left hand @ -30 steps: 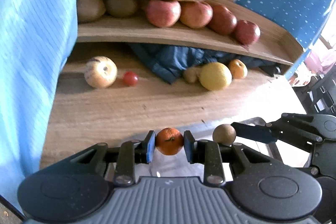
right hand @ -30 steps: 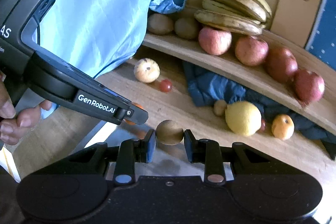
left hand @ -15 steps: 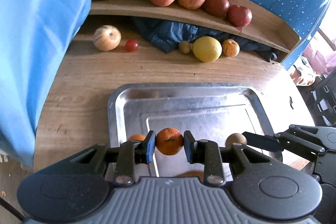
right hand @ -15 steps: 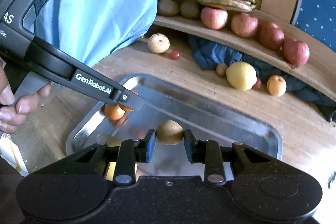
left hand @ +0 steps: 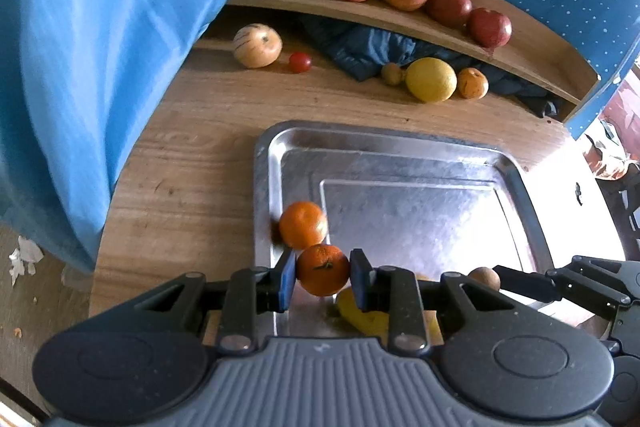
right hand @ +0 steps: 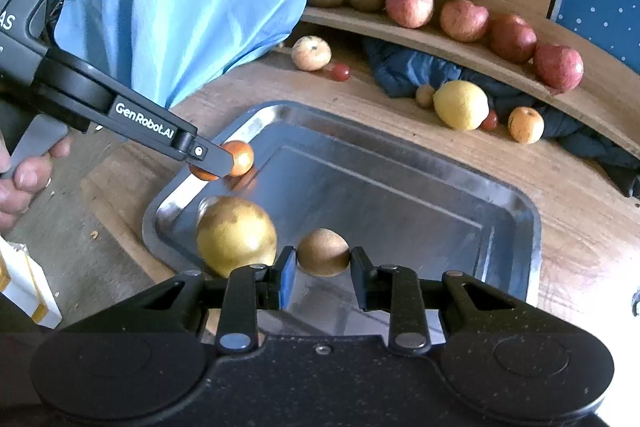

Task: Organize fruits
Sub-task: 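Carry the tangerine in the left gripper and the kiwi in the right gripper to the tray, then open the left gripper beside the pear while the right gripper releases the kiwi next to it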

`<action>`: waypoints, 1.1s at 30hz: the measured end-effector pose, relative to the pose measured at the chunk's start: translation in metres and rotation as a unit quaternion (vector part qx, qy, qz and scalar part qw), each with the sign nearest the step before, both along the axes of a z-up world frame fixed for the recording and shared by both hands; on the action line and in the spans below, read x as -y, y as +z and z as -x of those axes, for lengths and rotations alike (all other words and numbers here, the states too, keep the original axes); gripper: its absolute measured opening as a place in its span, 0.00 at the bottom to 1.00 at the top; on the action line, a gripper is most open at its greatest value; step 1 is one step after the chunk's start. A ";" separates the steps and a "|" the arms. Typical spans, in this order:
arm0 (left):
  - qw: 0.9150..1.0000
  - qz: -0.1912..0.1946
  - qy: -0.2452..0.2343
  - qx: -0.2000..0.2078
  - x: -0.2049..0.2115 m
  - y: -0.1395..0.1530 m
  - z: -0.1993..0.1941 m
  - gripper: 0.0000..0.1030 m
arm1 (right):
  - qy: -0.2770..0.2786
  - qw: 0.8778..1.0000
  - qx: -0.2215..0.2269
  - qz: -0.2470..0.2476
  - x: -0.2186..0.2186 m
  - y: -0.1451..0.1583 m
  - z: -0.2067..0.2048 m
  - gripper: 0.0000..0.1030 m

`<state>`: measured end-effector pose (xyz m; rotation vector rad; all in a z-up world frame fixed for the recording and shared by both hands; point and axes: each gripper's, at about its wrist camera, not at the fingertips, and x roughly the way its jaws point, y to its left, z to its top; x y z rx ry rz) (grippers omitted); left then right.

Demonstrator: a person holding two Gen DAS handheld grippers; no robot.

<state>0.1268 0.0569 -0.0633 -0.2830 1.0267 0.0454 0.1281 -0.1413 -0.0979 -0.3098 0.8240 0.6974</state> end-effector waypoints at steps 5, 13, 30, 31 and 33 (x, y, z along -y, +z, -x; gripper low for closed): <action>1.000 -0.001 0.012 -0.006 -0.001 -0.003 0.011 0.31 | 0.009 1.000 -0.008 0.002 -0.002 -0.005 0.005 0.30; 1.000 -0.002 0.020 -0.012 0.002 -0.009 0.021 0.31 | 0.018 1.000 -0.016 0.005 -0.002 -0.010 0.009 0.30; 0.999 -0.009 0.032 -0.012 0.007 -0.010 0.027 0.31 | 0.024 1.000 -0.018 0.008 -0.002 -0.014 0.007 0.30; 0.999 -0.009 0.032 -0.012 0.007 -0.010 0.028 0.31 | 0.024 1.000 -0.018 0.008 -0.001 -0.014 0.007 0.30; 0.999 -0.009 0.032 -0.013 0.007 -0.010 0.027 0.31 | 0.024 1.000 -0.018 0.007 -0.001 -0.014 0.007 0.30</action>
